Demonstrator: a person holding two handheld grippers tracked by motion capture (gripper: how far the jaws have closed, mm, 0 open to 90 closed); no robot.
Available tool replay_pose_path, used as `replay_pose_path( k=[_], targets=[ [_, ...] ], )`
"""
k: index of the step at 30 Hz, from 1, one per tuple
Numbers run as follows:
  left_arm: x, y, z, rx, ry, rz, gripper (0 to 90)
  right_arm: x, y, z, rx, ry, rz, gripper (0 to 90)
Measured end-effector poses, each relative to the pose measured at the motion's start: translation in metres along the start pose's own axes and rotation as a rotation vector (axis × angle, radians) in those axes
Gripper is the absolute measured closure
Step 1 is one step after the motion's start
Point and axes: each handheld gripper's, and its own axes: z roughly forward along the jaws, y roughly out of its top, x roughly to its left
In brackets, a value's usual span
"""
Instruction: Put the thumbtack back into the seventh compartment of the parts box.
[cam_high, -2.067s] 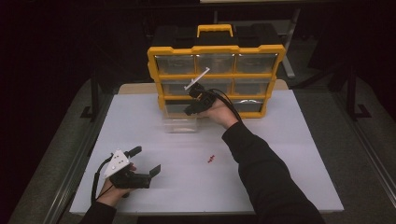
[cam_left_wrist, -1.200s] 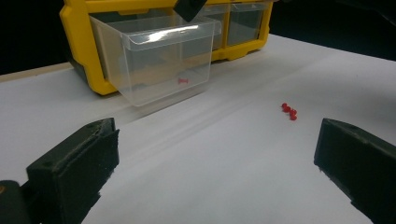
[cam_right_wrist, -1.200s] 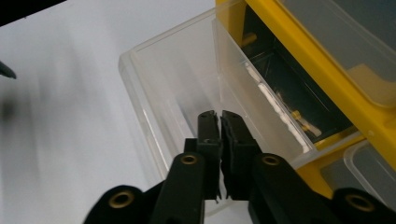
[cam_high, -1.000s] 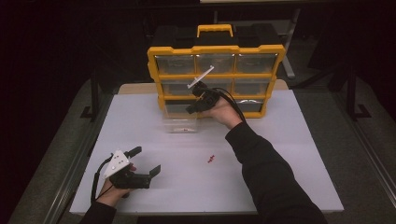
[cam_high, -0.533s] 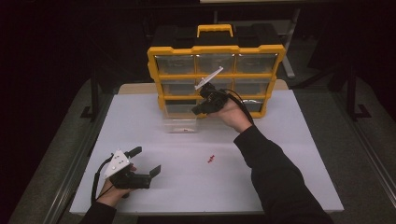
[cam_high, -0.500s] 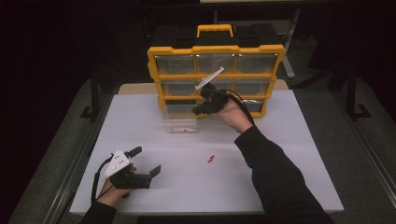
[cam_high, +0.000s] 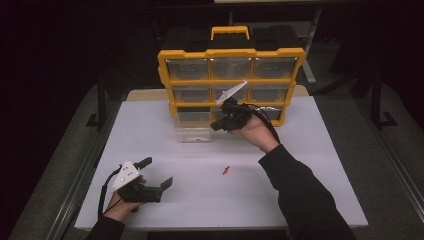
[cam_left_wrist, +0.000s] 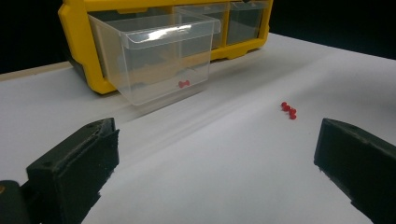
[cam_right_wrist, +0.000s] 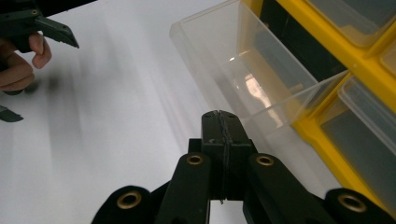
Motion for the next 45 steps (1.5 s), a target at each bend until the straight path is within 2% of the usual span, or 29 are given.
replay_pose_path(
  k=[2,6,7,13,14,15,18,19,20,21,25,30,33,40,45],
  targets=[
    [0.000,0.000,0.000,0.000,0.000,0.000,0.0,0.001,-0.004,0.000,-0.003,-0.008,-0.012,89.2],
    [0.000,0.000,0.000,0.000,0.002,0.003,0.0,0.004,-0.011,-0.001,-0.005,-0.011,0.000,89.1],
    [0.000,0.000,0.000,0.001,0.002,0.004,0.0,0.005,-0.013,-0.001,-0.008,0.001,0.015,89.1],
    [0.000,0.000,0.000,-0.001,0.000,0.003,0.0,0.004,-0.026,-0.001,-0.006,-0.011,0.021,86.9],
    [0.000,0.000,0.000,-0.001,0.001,0.003,0.0,0.005,-0.028,-0.001,-0.010,-0.001,0.037,86.0],
    [0.000,0.000,0.000,0.000,0.000,0.004,0.0,0.005,-0.030,0.000,-0.008,-0.008,0.025,84.5],
    [0.000,0.000,0.001,-0.001,0.000,0.004,0.0,0.006,-0.034,0.000,-0.014,0.000,0.037,78.3],
    [0.000,0.000,0.001,0.000,0.000,0.005,0.0,0.006,-0.035,0.000,-0.015,-0.006,0.027,75.7],
    [0.000,0.000,0.001,-0.001,0.000,0.003,0.0,0.008,-0.036,0.000,-0.014,-0.001,0.042,72.9],
    [0.000,0.000,0.001,0.000,0.000,0.004,0.0,0.008,-0.038,0.001,-0.015,-0.008,0.024,70.1],
    [0.000,0.000,0.001,0.000,0.001,0.007,0.0,0.012,-0.041,0.003,-0.012,0.002,0.040,57.3],
    [0.001,0.000,0.000,0.002,0.003,0.006,0.0,0.017,-0.046,0.004,-0.013,-0.022,0.036,39.6],
    [0.000,0.000,0.000,0.003,0.004,0.005,0.0,0.019,-0.050,0.004,-0.011,-0.038,0.041,32.3],
    [0.000,0.000,0.001,0.002,0.003,0.004,0.0,0.026,-0.065,0.005,-0.002,-0.031,0.053,29.8],
    [0.000,0.000,0.001,-0.002,0.003,0.001,0.0,0.028,-0.075,0.005,-0.002,-0.017,0.038,32.0]
  ],
)
